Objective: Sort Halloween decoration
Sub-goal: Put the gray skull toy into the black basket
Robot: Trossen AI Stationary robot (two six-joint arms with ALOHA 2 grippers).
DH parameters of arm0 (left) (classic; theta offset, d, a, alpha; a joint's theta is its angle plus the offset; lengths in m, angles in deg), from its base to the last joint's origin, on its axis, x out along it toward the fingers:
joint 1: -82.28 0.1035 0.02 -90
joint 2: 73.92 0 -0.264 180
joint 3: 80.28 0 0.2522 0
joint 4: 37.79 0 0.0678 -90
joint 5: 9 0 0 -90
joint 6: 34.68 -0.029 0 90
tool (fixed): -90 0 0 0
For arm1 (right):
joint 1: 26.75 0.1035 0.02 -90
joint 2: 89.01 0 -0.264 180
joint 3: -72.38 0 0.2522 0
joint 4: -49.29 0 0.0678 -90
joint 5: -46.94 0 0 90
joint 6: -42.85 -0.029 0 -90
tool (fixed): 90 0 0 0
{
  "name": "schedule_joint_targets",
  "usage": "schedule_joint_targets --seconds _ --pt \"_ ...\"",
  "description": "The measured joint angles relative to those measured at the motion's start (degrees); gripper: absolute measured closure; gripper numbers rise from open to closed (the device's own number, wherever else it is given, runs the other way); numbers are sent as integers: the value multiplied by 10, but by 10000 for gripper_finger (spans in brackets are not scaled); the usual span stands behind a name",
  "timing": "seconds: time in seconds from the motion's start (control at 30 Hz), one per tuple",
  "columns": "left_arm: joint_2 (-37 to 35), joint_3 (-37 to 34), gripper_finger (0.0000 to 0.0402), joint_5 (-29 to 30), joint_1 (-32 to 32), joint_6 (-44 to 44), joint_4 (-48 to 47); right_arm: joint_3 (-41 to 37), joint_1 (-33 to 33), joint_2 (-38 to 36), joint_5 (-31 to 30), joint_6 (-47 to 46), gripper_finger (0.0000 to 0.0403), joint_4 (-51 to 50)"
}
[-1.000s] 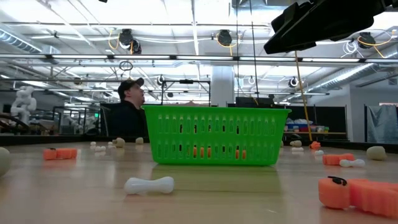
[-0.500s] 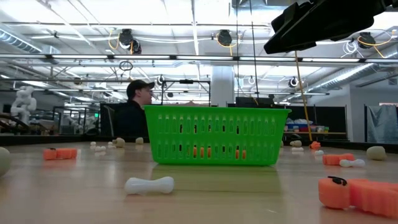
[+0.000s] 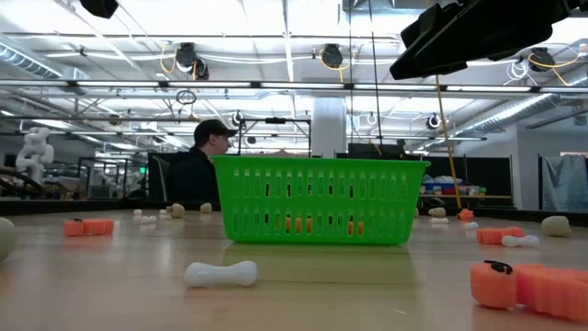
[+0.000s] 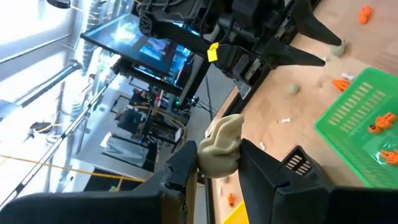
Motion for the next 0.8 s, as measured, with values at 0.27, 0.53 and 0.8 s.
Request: schedule_joint_targets --seconds 0.27,0.53,0.8 --pt "0 0 311 0 0 58 0 0 0 0 0 0 280 0" --pt "0 0 311 0 0 157 0 0 0 0 0 0 280 0" --pt "0 0 311 0 1 213 4 0 0 0 -2 0 280 2"
